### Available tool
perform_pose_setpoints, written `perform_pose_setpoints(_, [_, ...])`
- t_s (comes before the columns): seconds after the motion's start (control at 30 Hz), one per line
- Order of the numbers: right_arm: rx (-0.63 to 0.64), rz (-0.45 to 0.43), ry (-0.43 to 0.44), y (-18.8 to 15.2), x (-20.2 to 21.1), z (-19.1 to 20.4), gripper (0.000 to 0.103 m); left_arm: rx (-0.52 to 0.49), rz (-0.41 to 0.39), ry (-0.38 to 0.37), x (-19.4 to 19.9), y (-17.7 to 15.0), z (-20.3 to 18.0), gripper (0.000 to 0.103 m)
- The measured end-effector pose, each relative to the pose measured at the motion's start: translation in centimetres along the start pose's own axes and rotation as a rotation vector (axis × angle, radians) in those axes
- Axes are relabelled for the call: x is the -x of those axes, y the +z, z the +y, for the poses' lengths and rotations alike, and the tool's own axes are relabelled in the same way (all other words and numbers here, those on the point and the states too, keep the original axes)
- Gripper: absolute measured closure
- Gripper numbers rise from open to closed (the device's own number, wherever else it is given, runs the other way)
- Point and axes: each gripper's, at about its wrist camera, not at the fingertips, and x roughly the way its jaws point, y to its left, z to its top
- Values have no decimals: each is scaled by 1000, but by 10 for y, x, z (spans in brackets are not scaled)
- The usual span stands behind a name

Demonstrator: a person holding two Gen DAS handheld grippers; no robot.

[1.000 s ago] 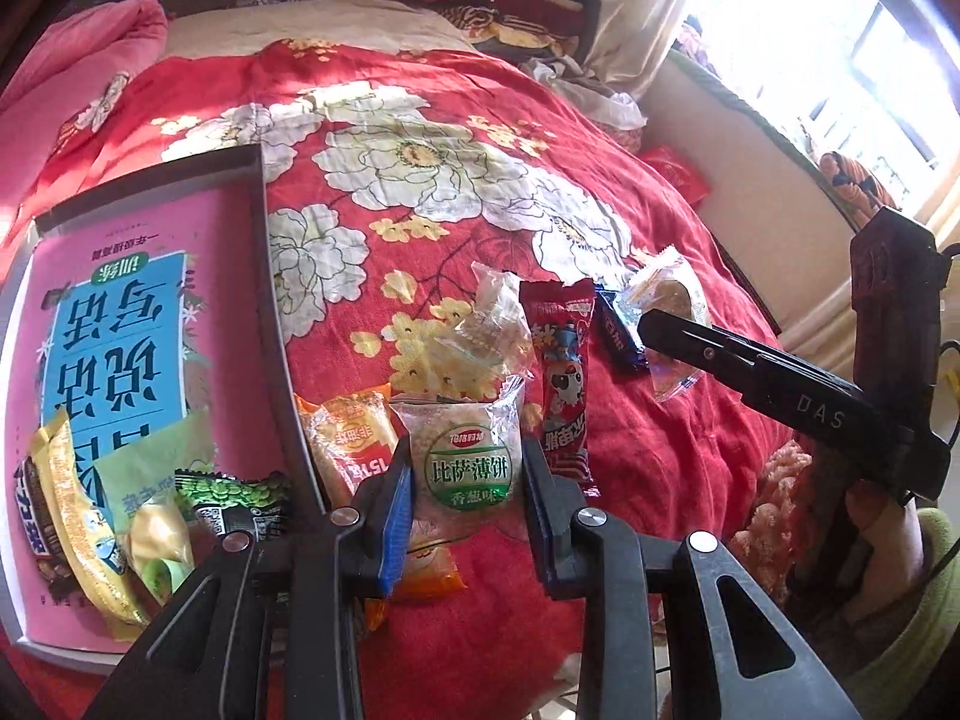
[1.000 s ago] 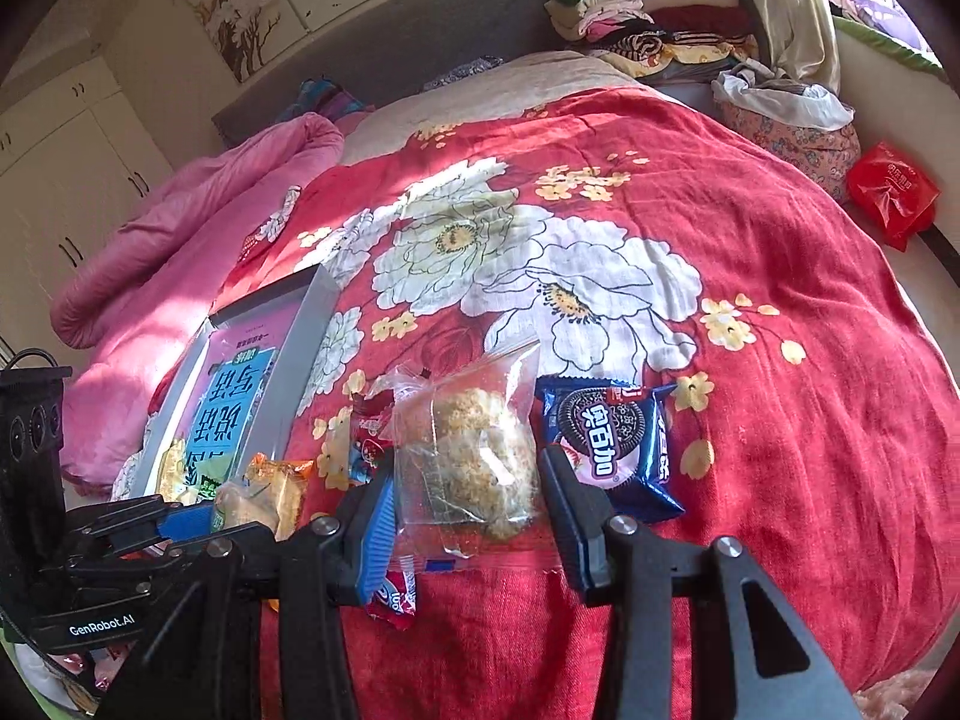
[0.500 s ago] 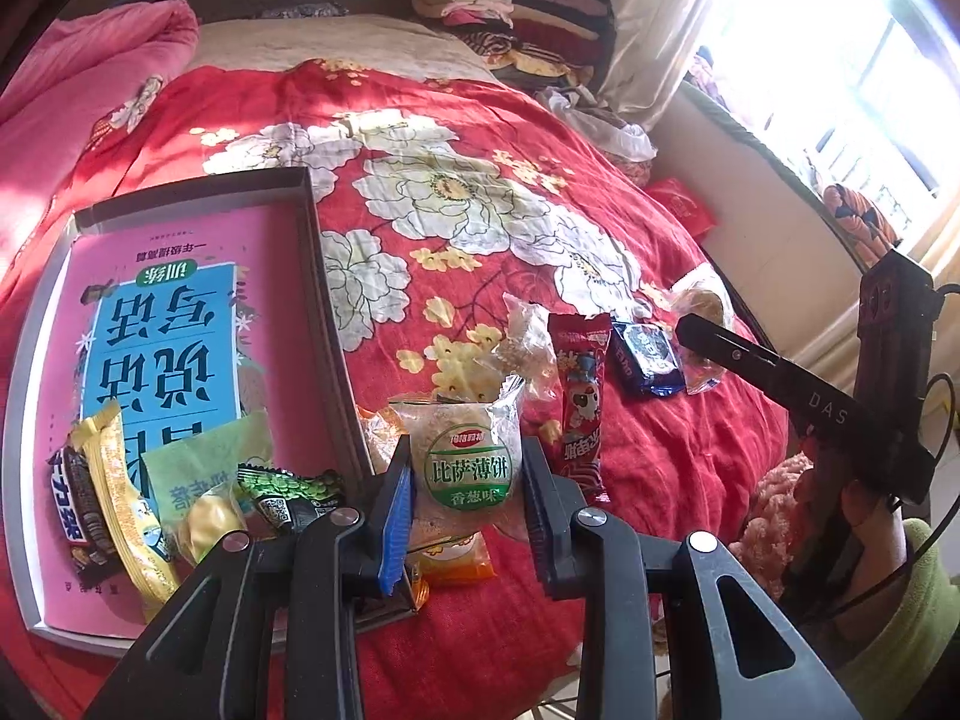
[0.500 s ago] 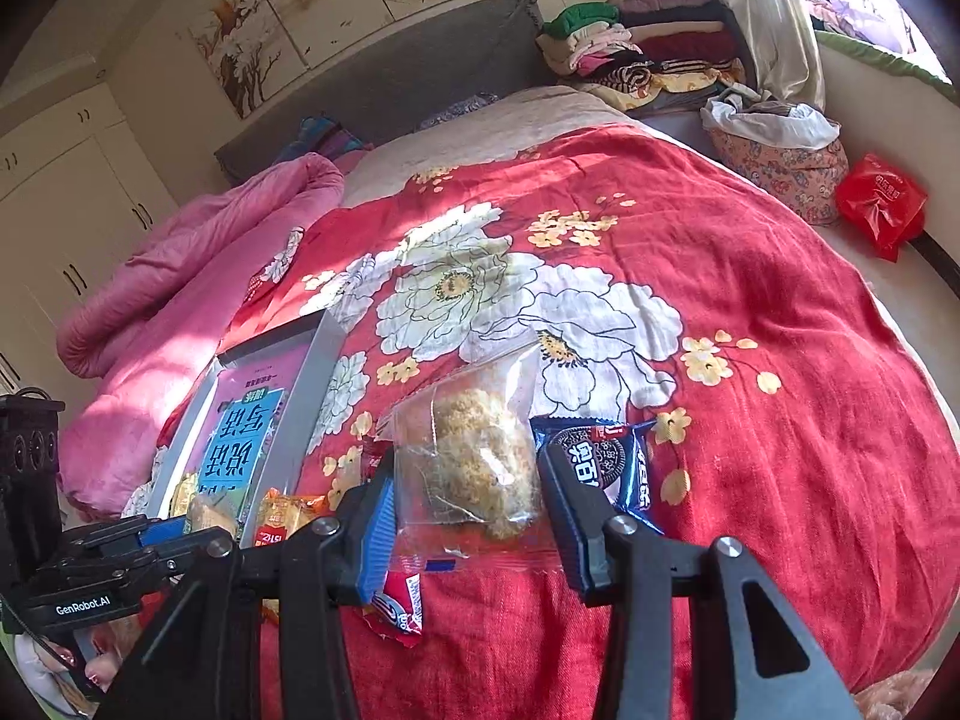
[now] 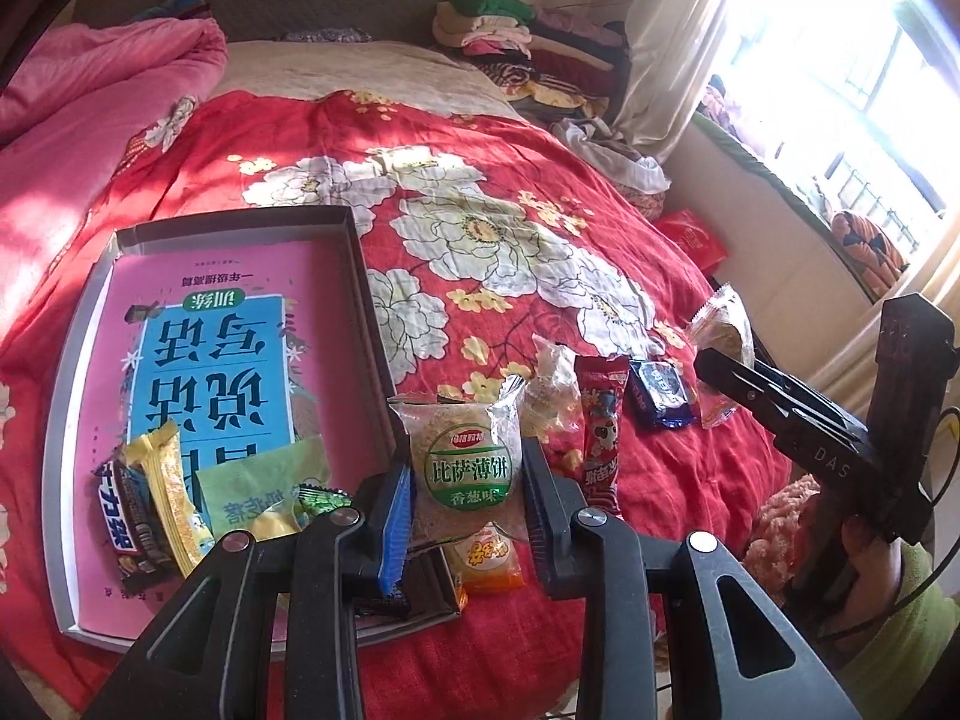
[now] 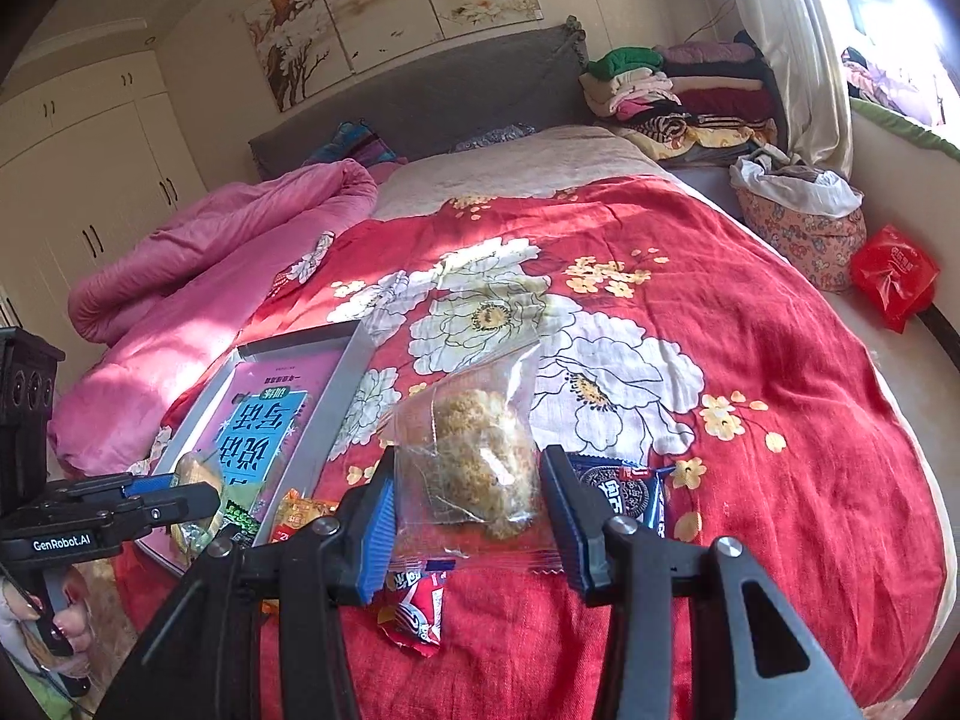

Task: Organize snacks
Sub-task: 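Carry the biscuit pack with the left tool while the right carries the cookie bag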

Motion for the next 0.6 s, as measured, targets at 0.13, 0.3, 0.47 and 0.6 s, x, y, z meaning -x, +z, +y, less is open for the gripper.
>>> perform_pose_setpoints(0.13, [34, -9, 3, 0, 2, 8, 57, 13, -17, 11, 6, 2, 6, 69])
perform_pose_setpoints(0.3, [65, -23, 9, 0, 7, 17, 57, 37, -40, 20, 15, 5, 16, 69])
perform_pose_setpoints(0.47, [87, -37, 25, 1, 10, 24, 57, 61, -70, 40, 26, 9, 28, 69])
perform_pose_setpoints(0.6, [97, -36, 31, 1, 10, 28, 57, 89, -93, 60, 36, 12, 41, 69])
